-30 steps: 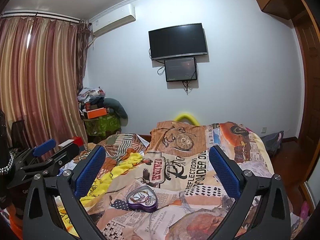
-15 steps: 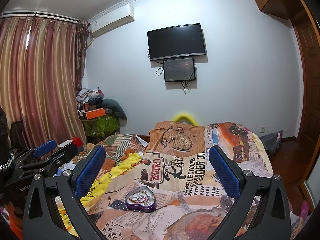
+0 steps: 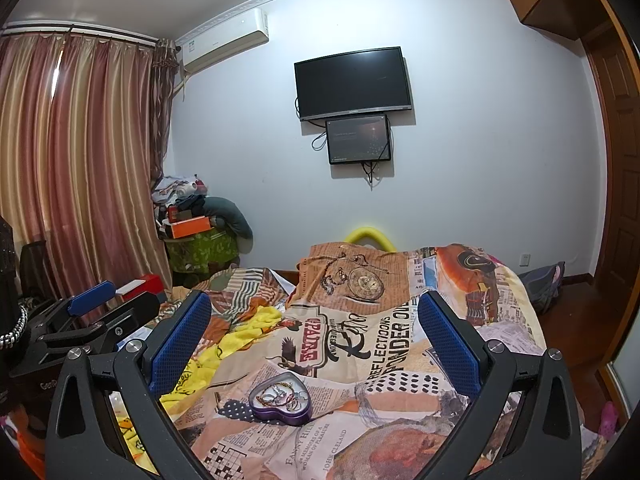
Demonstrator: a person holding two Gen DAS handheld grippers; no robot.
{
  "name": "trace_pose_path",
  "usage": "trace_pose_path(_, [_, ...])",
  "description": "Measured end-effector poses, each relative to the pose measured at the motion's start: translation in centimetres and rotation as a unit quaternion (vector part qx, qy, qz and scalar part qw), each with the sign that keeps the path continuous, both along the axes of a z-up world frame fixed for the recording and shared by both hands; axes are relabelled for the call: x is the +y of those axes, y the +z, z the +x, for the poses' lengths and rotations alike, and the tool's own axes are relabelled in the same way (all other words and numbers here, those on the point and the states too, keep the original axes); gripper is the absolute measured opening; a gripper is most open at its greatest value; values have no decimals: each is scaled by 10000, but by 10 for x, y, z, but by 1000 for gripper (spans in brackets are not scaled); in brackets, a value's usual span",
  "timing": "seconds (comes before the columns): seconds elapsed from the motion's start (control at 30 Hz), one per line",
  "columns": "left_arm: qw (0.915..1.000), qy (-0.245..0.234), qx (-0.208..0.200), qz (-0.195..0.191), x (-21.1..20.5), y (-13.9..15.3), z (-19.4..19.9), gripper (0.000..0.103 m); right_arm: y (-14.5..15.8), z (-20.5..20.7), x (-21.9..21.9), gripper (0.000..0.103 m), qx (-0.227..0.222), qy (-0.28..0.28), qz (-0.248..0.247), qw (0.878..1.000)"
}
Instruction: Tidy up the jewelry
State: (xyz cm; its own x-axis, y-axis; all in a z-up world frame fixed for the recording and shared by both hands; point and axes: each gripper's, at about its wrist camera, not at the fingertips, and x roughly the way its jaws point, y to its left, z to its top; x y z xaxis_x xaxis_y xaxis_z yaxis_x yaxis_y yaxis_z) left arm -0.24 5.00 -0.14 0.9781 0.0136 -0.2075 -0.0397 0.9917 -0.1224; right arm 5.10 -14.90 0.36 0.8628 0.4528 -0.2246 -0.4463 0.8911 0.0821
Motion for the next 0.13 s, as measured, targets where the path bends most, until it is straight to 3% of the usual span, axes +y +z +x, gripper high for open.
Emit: trace_pose_path(0.13, [10000,39,0,39,0,-1,0,102,0,0,0,103,6,-3,7,10000])
